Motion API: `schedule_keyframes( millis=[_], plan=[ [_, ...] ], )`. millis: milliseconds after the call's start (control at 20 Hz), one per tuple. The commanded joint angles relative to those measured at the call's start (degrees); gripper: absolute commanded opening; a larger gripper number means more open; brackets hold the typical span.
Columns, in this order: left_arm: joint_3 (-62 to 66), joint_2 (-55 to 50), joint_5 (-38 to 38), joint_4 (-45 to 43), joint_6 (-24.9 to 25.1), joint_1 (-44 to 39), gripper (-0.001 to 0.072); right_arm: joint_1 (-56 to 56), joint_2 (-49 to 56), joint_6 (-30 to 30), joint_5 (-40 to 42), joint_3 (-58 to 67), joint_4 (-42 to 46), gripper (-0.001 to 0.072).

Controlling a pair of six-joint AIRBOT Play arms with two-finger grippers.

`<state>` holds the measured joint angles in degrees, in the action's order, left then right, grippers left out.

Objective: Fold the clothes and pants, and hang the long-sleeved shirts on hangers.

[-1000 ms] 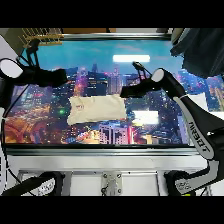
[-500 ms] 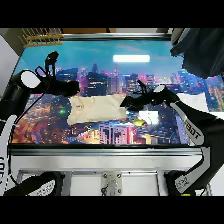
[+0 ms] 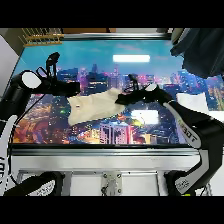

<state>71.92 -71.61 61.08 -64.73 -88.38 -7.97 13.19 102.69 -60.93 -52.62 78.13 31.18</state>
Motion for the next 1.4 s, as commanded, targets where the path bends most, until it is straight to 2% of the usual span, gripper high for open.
schedule_keyframes(
  millis=[0, 150, 400, 550, 750, 950, 1200, 1350],
  plan=[
    [0.0, 0.0, 0.4, 0.0, -0.1, 0.0, 0.0005, -8.6, -8.0, -8.3, -2.4, 4.6, 17.4, 0.0009],
    [0.0, 0.0, 0.4, 0.0, -0.1, 0.0, 0.0005, -20.8, -16.2, -14.9, -2.4, 5.5, 27.6, 0.001],
    [0.0, 0.0, 0.4, 0.4, -0.1, 0.0, 0.0005, -40.6, -22.4, -20.0, -5.2, 5.5, 28.2, 0.0009],
    [0.0, 0.0, 0.4, 0.4, -0.1, 0.0, 0.0005, -47.4, -24.4, -21.0, -9.4, 5.5, 28.2, 0.0009],
    [0.0, 0.0, 0.4, 0.4, -0.1, 0.0, 0.0005, -49.8, -28.1, -21.0, -16.7, 5.4, 28.8, 0.0009],
    [0.0, 0.0, 1.0, 0.4, -0.1, 0.0, 0.0005, -49.5, -33.3, -28.0, -23.1, 4.3, 39.4, 0.0009],
    [0.0, 0.0, 1.8, 0.3, -0.1, 0.0, 0.0005, -49.5, -40.2, -32.2, -26.4, -6.5, 53.4, 0.0009],
    [0.0, 0.0, 1.8, 0.3, -0.1, 0.0, 0.0005, -49.5, -42.4, -32.1, -27.1, -14.6, 54.2, 0.0011]
  ],
)
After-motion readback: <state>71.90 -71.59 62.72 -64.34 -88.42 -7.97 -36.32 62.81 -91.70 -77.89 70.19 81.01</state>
